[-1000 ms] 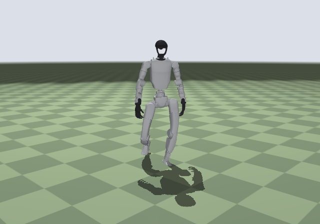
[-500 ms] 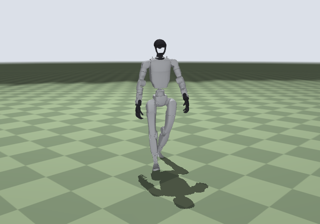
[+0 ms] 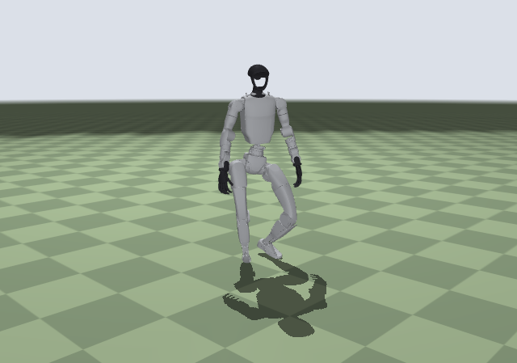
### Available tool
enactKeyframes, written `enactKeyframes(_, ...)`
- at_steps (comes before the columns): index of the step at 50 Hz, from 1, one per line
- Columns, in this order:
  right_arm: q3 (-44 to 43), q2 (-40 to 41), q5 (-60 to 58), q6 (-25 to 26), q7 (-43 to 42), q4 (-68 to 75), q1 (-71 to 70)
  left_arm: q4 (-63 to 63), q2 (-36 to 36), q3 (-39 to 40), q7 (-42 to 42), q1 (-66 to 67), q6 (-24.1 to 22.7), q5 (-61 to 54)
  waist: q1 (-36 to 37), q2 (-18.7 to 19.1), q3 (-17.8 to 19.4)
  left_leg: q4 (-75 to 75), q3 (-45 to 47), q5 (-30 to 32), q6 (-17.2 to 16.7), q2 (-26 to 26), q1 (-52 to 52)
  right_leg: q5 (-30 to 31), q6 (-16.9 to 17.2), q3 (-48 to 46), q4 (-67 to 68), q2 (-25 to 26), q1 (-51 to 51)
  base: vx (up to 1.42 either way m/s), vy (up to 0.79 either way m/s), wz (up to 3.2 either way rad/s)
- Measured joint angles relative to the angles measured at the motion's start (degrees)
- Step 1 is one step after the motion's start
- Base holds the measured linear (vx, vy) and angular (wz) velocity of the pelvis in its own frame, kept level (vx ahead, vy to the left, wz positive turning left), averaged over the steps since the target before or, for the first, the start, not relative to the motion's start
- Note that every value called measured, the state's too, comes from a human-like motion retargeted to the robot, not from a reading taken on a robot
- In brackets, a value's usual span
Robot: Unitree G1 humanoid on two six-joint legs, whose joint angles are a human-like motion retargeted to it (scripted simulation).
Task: Walk
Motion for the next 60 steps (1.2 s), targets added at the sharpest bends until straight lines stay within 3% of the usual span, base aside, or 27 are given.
enactKeyframes(4,1.00,0.44,0.01,-0.45,-0.25,-1.04,-3.07,0.72,0.58,2.61,0.76,2.16,-0.44,-1.42,0.56,-2.35,1.67,-15.51,0.48,1.17,-1.81,-4.67,-1.09,-0.28,0.90,3.71,-5.06,-1.44,6.18,0.37,0.01,-0.40)
enactKeyframes(10,2.97,1.72,-1.03,-0.27,0.80,-2.35,-5.89,1.01,1.16,4.48,0.41,4.78,-0.81,-1.97,0.27,-4.96,1.84,-37.42,-3.87,8.17,-5.91,-11.55,-1.68,-1.64,1.73,7.62,-6.11,-3.84,9.81,0.30,0.06,-0.43)
enactKeyframes(15,4.30,2.81,-1.85,-0.08,1.54,-2.20,-5.23,0.60,1.40,4.06,0.05,5.91,-0.85,-1.49,0.15,-5.05,2.02,-36.51,-9.72,9.41,-7.26,-12.51,-3.66,-5.35,1.60,10.88,-0.42,-4.44,10.27,0.28,0.13,-0.49)
enactKeyframes(22,4.73,3.25,-3.11,0.79,2.33,0.35,-2.18,-0.49,2.40,2.78,-0.52,4.58,-0.52,-0.59,-0.87,-7.50,1.21,-31.18,-10.31,10.55,-5.89,-15.69,-2.21,-10.99,1.64,13.90,10.21,-9.26,8.62,0.33,0.19,-0.47)
enactKeyframes(25,4.46,3.21,-3.78,1.30,2.92,1.34,-0.51,-1.21,2.85,1.99,-0.59,3.19,-0.34,-0.10,-1.68,-9.14,0.56,-29.90,-7.96,8.39,-3.96,-17.31,-1.16,-11.59,2.19,12.47,16.05,-13.37,6.60,0.30,0.21,-0.40)
enactKeyframes(27,3.84,2.99,-4.37,1.79,3.78,1.48,0.20,-1.67,3.52,1.24,-0.70,1.33,0.04,0.22,-3.21,-13.86,-0.41,-36.81,-3.59,10.08,-1.94,-22.86,2.73,-11.87,3.78,12.85,22.66,-20.75,3.16,0.29,0.21,-0.10)
enactKeyframes(31,4.05,2.76,-4.82,2.36,4.89,1.09,1.90,-2.87,4.00,-0.04,-0.29,-0.88,0.22,0.98,-5.99,-16.23,-0.42,-34.92,0.24,7.27,0.25,-25.75,3.82,-7.23,4.97,11.94,35.81,-28.39,-2.58,0.23,0.20,-0.30)
enactKeyframes(33,3.95,2.40,-4.85,2.88,5.80,0.12,1.48,-3.18,4.77,-0.36,-0.28,-3.28,0.61,1.35,-8.24,-19.81,-1.32,-44.29,3.45,10.38,1.70,-31.14,7.59,-5.01,5.32,12.54,43.86,-35.98,-8.76,0.24,0.19,-0.23)
enactKeyframes(38,4.58,2.92,-4.47,2.65,5.95,-1.83,1.85,-3.53,6.09,-1.48,0.91,-6.32,1.04,2.28,-12.82,-22.43,-1.27,-47.11,7.79,9.20,2.93,-34.80,10.57,-4.89,3.70,9.60,55.36,-45.78,-18.18,0.25,0.16,-0.53)
enactKeyframes(40,5.05,3.05,-4.24,2.68,5.90,-2.73,0.75,-2.87,6.80,-1.14,1.21,-8.74,1.35,2.61,-14.08,-21.86,-1.87,-58.65,8.90,12.91,3.08,-36.21,15.52,-5.95,3.21,8.16,55.09,-46.17,-22.83,0.28,0.14,-0.88)
enactKeyframes(43,5.50,3.75,-4.34,2.31,5.48,-3.27,1.28,-2.87,6.63,-1.78,2.00,-9.52,1.47,2.98,-16.30,-23.05,-2.24,-58.88,11.43,11.88,3.14,-37.57,16.77,-8.78,3.69,5.50,52.66,-48.92,-26.57,0.23,0.10,-0.77)
enactKeyframes(45,5.94,4.09,-4.30,2.17,5.32,-3.38,0.45,-2.72,6.86,-1.61,2.17,-11.02,1.61,3.23,-15.98,-20.81,-2.63,-67.35,13.00,14.00,2.95,-36.65,20.48,-9.20,3.53,1.94,47.13,-45.86,-28.56,0.25,0.10,-1.25)
enactKeyframes(47,6.12,4.42,-4.41,2.06,5.10,-3.24,0.79,-3.11,6.29,-2.15,2.33,-11.17,1.51,3.68,-16.80,-21.61,-2.99,-68.00,14.92,13.84,2.85,-37.76,21.37,-9.58,4.38,0.40,43.45,-47.41,-30.44,0.19,0.07,-0.97)
enactKeyframes(52,6.62,4.95,-4.78,1.86,5.10,-2.55,0.55,-4.70,5.06,-3.48,1.70,-11.84,1.12,5.09,-16.59,-20.42,-4.39,-74.25,19.54,14.44,2.60,-38.24,24.35,-8.27,5.65,-5.07,32.69,-46.10,-33.23,0.18,0.05,-1.06)
enactKeyframes(60,6.36,5.30,-4.21,1.20,5.67,-2.23,1.42,-7.74,1.44,-6.58,-1.05,-10.62,-0.07,7.40,-16.46,-19.26,-5.95,-78.28,25.25,14.25,2.53,-39.18,28.19,-5.37,6.26,-7.73,27.16,-45.27,-33.90,0.17,-0.01,-0.76)
